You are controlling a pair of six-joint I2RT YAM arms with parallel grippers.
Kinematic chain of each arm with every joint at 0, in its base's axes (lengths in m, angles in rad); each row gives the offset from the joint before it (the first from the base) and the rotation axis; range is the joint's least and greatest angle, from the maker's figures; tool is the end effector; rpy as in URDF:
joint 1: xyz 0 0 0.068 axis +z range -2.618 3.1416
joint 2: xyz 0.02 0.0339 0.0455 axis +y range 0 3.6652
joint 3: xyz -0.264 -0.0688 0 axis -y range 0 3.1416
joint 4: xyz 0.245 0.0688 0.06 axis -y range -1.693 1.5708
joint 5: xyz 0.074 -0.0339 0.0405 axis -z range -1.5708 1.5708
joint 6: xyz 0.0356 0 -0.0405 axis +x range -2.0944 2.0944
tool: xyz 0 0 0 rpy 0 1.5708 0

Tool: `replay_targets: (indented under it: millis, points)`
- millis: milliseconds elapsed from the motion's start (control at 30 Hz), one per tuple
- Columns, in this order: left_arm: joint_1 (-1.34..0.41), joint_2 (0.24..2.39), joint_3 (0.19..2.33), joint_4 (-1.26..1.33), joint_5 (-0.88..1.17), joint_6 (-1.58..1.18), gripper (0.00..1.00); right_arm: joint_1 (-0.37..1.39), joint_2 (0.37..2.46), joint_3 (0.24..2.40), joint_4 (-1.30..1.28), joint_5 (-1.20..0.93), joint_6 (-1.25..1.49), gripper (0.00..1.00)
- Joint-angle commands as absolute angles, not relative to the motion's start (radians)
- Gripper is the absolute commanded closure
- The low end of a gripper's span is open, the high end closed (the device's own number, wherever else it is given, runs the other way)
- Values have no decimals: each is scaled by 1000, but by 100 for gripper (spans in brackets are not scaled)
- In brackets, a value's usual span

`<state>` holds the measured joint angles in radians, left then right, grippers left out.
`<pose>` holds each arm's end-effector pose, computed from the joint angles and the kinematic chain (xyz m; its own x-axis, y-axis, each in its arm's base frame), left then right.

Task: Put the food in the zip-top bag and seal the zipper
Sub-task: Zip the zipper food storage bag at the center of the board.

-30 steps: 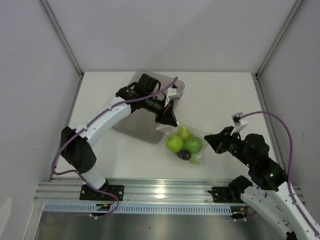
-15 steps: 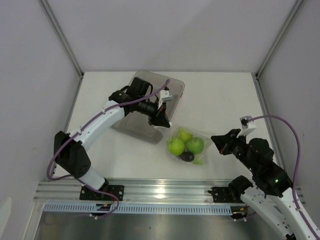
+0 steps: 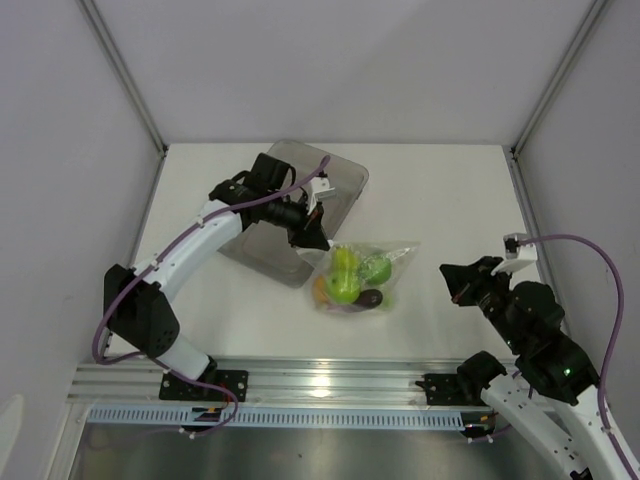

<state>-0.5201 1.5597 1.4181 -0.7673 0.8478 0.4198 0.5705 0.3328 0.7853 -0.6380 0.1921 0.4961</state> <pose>0.2714 -0.1862 0.3254 -0.3281 0.4986 -0.8023 0.9444 0.1554 -0.2896 0.0640 0.0330 0.3407 -0.3137 0.3539 -0.8811 -0.2534 0.8631 0.4369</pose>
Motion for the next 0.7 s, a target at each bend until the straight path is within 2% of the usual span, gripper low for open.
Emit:
replay_targets:
  millis: [0,33,67,167,233,267,300,500,667]
  points:
    - [-512,1483,1393,-712,943,424,99,566,406,815,-598,76,459,100]
    - [-514,1485,1391,-706,971,419,99,566,428,802,-582,30,451,98]
    - [-514,1491,1400,-709,979,417,99,568,458,799,-554,-89,437,69]
    - [-515,1520,1431,-759,1000,429,99,568,625,843,-575,-149,411,32]
    - [-518,1513,1421,-764,1014,440,99,563,719,874,-586,-108,407,23]
    - [-520,1505,1414,-758,1029,442,99,563,736,894,-572,-101,396,8]
    - [-520,1494,1407,-747,1037,445,99,560,747,897,-557,-112,388,1]
    - [-523,1482,1400,-756,1058,469,99,541,810,989,-537,-169,293,1]
    - [-548,1502,1416,-778,1072,486,99,541,870,1110,-534,-348,204,1]
